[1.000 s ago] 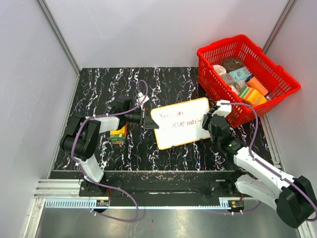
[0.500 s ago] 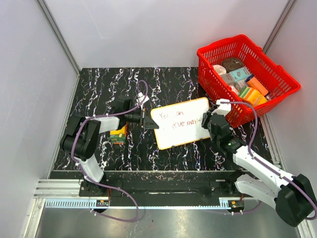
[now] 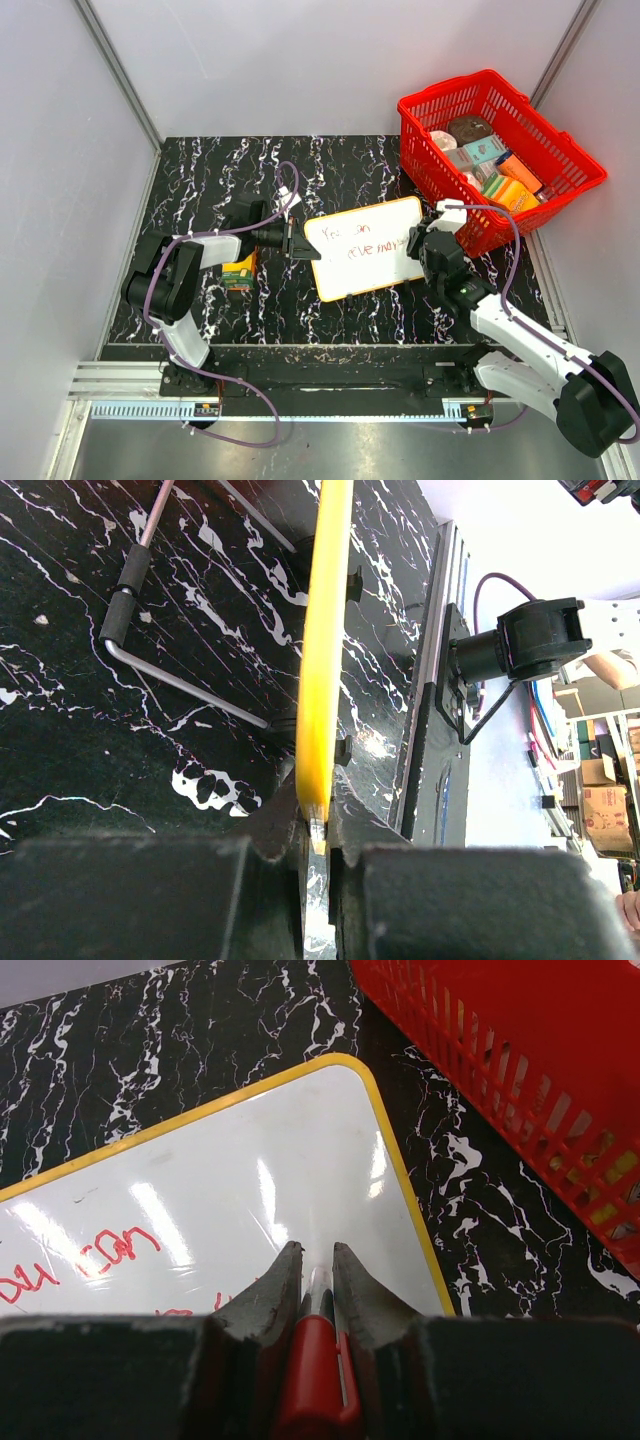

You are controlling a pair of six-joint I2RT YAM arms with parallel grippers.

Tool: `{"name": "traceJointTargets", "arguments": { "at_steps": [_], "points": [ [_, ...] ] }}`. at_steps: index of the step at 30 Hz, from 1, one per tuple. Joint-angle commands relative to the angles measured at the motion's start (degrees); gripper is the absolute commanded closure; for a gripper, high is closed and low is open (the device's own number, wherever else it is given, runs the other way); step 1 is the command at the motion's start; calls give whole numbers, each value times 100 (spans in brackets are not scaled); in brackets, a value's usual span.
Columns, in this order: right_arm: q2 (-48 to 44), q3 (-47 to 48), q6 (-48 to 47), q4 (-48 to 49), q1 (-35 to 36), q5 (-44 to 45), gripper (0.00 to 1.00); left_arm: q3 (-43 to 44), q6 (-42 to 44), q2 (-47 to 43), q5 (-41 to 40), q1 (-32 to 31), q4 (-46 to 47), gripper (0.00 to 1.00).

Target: Write a sentence on the whiteboard

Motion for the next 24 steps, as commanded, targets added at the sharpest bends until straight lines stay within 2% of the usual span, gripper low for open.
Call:
{"name": "traceJointTargets", "arguments": {
  "at_steps": [1, 9, 24],
  "points": [
    [-34, 164, 69, 333, -43, -194, 100, 127, 296, -161, 2, -141, -111, 100],
    [-25, 94, 192, 157, -43, -405, 100, 127, 296, -161, 2, -141, -119, 100],
    [-367, -249, 297, -361, -43, -282, 100, 145, 314, -153, 2, -141, -155, 100]
  ]
}}
